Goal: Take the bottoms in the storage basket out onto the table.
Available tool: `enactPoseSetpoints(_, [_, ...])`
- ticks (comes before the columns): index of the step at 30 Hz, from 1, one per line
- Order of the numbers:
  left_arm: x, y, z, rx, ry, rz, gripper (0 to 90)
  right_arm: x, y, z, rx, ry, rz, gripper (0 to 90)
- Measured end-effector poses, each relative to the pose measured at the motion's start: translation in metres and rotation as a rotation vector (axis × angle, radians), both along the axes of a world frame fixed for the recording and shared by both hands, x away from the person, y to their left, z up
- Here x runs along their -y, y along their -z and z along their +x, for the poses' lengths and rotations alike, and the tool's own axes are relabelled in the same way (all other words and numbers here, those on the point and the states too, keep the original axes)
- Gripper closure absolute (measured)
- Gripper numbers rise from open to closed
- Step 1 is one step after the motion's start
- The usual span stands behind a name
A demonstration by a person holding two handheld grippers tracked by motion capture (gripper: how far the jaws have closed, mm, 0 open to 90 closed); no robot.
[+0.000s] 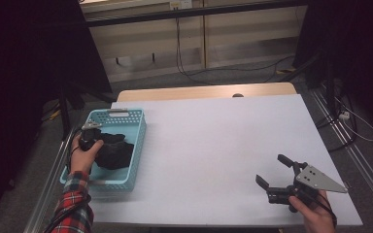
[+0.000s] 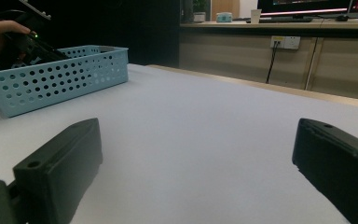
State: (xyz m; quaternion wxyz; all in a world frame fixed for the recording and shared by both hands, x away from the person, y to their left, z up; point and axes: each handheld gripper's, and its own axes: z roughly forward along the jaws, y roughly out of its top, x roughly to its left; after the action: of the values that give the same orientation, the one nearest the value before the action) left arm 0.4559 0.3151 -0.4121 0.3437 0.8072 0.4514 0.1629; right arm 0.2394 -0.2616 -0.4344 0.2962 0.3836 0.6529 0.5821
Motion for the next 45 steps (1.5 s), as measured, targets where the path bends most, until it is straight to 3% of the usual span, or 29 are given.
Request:
enactPoseSetpoints(9, [0.001,0.011,0.001,-0.064,0.008,0.048,2.4,-0.001,0.0,-0.001,0.001,-0.006,0.0,1.3])
enactPoseSetpoints(23, [0.007,0.024,-0.001,-0.061,0.053,0.189,0.0,-0.001,-0.001,-0.001,0.003,-0.006,-0.001,1.3])
enactPoseSetpoints(29, [0.008,0.026,-0.001,-0.068,0.028,0.215,0.0,-0.001,-0.001,-0.001,0.003,-0.007,-0.002,1.3])
enactPoseSetpoints(32, [0.009,0.028,-0.002,-0.067,-0.003,0.203,0.0,-0.001,-0.001,-0.001,0.002,-0.007,-0.003,1.4])
enactPoseSetpoints(45, [0.013,0.027,-0.005,-0.09,-0.051,0.221,3.8,-0.002,-0.002,-0.002,0.009,-0.01,-0.014,1.4])
